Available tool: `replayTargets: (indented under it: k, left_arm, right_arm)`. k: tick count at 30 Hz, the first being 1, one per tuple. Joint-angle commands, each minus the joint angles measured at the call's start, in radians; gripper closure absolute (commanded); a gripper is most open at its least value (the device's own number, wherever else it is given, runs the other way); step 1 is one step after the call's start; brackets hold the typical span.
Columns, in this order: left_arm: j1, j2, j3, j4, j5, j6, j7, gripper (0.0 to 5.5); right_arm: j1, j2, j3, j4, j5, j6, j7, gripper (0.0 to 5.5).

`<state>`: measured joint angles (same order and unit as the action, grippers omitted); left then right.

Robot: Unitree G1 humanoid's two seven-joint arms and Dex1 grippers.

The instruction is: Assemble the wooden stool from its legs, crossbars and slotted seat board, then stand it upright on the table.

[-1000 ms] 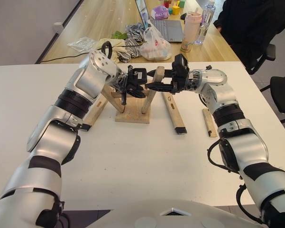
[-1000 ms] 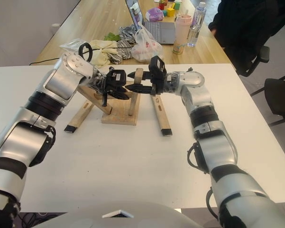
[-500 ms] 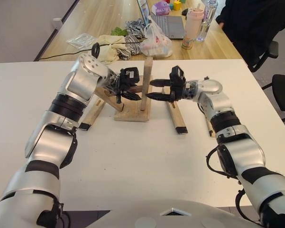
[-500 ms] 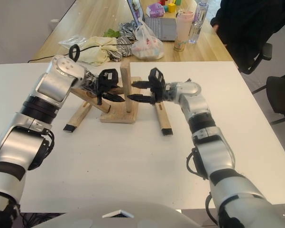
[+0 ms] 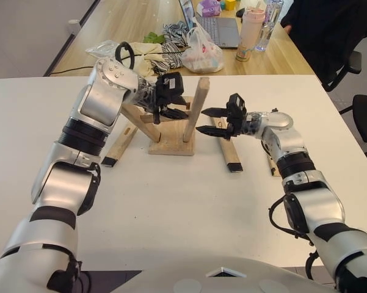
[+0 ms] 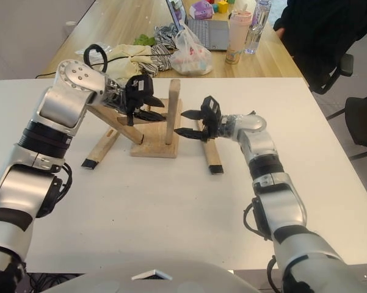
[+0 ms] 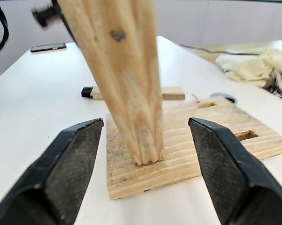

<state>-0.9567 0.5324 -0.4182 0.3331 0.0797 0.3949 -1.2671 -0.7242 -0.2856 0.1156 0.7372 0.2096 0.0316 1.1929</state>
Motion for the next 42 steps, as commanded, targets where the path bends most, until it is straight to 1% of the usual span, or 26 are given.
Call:
replayTargets:
  k: [1, 4, 7, 9, 10, 11, 13, 15, 17, 19, 21, 23, 24, 25, 27, 28, 29, 31, 32, 33, 34, 36, 38, 40, 42]
  left_arm:
    - [-0.039, 0.010, -0.014, 0.027, 0.037, -0.016, 0.005, 3.31]
    - [-0.049, 0.028, 0.023, 0.013, 0.015, -0.068, -0.008, 3.31]
    - [-0.064, 0.039, 0.113, 0.001, -0.049, -0.086, 0.006, 3.31]
    - [-0.077, 0.035, 0.198, -0.037, -0.080, -0.057, 0.085, 3.31]
    - [-0.076, 0.032, 0.231, -0.061, -0.082, -0.031, 0.136, 3.28]
    - [-0.054, 0.033, 0.244, -0.099, -0.053, -0.011, 0.204, 3.48]
    - [0.028, 0.043, 0.207, -0.201, 0.052, 0.013, 0.328, 3.72]
    - [0.125, 0.030, 0.164, -0.328, 0.115, 0.081, 0.403, 3.98]
    - [0.248, -0.014, 0.115, -0.490, 0.156, 0.211, 0.466, 4.32]
    - [0.366, -0.064, 0.054, -0.607, 0.183, 0.339, 0.515, 4.65]
    - [0.457, -0.111, -0.019, -0.599, 0.210, 0.413, 0.567, 4.94]
    - [0.530, -0.158, -0.091, -0.524, 0.228, 0.418, 0.617, 5.33]
    - [0.544, -0.172, -0.108, -0.500, 0.232, 0.412, 0.634, 5.46]
    - [0.533, -0.191, -0.094, -0.497, 0.224, 0.413, 0.646, 5.50]
    - [0.469, -0.238, 0.017, -0.529, 0.165, 0.409, 0.665, 5.50]
    - [0.413, -0.276, 0.124, -0.556, 0.112, 0.392, 0.691, 5.50]
    - [0.376, -0.301, 0.195, -0.572, 0.075, 0.378, 0.710, 5.50]
    - [0.211, -0.341, 0.467, -0.610, -0.054, 0.382, 0.802, 5.50]
    - [0.138, -0.334, 0.603, -0.614, -0.118, 0.409, 0.845, 5.50]
    - [0.092, -0.311, 0.703, -0.610, -0.160, 0.430, 0.874, 5.50]
    - [0.074, -0.282, 0.760, -0.600, -0.182, 0.446, 0.886, 5.50]
    - [0.112, -0.193, 0.845, -0.577, -0.214, 0.499, 0.862, 5.50]
    - [0.208, -0.084, 0.883, -0.563, -0.234, 0.549, 0.806, 5.50]
    - [0.321, 0.011, 0.891, -0.530, -0.239, 0.554, 0.755, 5.50]
    - [0.435, 0.063, 0.847, -0.472, -0.220, 0.512, 0.720, 5.50]
  right_arm:
    - [0.014, 0.005, 0.009, -0.040, -0.015, 0.000, -0.014, 2.13]
    - [0.037, 0.002, 0.011, -0.056, -0.022, 0.010, -0.033, 2.13]
    - [0.081, 0.003, 0.015, -0.098, -0.031, 0.022, -0.067, 2.13]
    - [0.110, 0.017, 0.005, -0.131, -0.027, 0.048, -0.116, 2.13]
    - [0.123, 0.028, -0.003, -0.146, -0.024, 0.063, -0.149, 2.34]
    - [0.142, 0.040, -0.009, -0.175, -0.020, 0.080, -0.189, 2.49]
    - [0.172, 0.057, -0.023, -0.232, -0.033, 0.110, -0.303, 2.81]
    - [0.181, 0.074, -0.050, -0.275, -0.067, 0.137, -0.458, 3.08]
    - [0.169, 0.112, -0.107, -0.324, -0.082, 0.147, -0.640, 3.43]
    - [0.160, 0.141, -0.134, -0.395, -0.098, 0.123, -0.768, 3.80]
    - [0.148, 0.162, -0.142, -0.445, -0.112, 0.109, -0.846, 4.14]
    - [0.133, 0.183, -0.129, -0.455, -0.115, 0.104, -0.878, 4.56]
    - [0.129, 0.189, -0.124, -0.453, -0.115, 0.104, -0.884, 4.70]
    - [0.131, 0.192, -0.120, -0.449, -0.114, 0.106, -0.889, 4.85]
    - [0.147, 0.199, -0.112, -0.453, -0.110, 0.115, -0.896, 5.18]
    - [0.160, 0.206, -0.107, -0.461, -0.112, 0.123, -0.904, 5.31]
    - [0.168, 0.210, -0.104, -0.465, -0.113, 0.127, -0.909, 5.46]
    - [0.199, 0.221, -0.090, -0.498, -0.128, 0.138, -0.937, 5.46]
    - [0.213, 0.226, -0.087, -0.514, -0.136, 0.141, -0.960, 5.46]
    - [0.224, 0.228, -0.089, -0.528, -0.142, 0.144, -0.980, 5.46]
    - [0.230, 0.229, -0.092, -0.538, -0.144, 0.148, -0.996, 5.46]
    - [0.241, 0.221, -0.109, -0.563, -0.147, 0.163, -1.030, 5.46]
    - [0.255, 0.203, -0.132, -0.592, -0.146, 0.186, -1.058, 5.46]
    - [0.269, 0.189, -0.137, -0.626, -0.146, 0.212, -1.070, 5.46]
    - [0.278, 0.190, -0.123, -0.655, -0.151, 0.239, -1.070, 5.46]
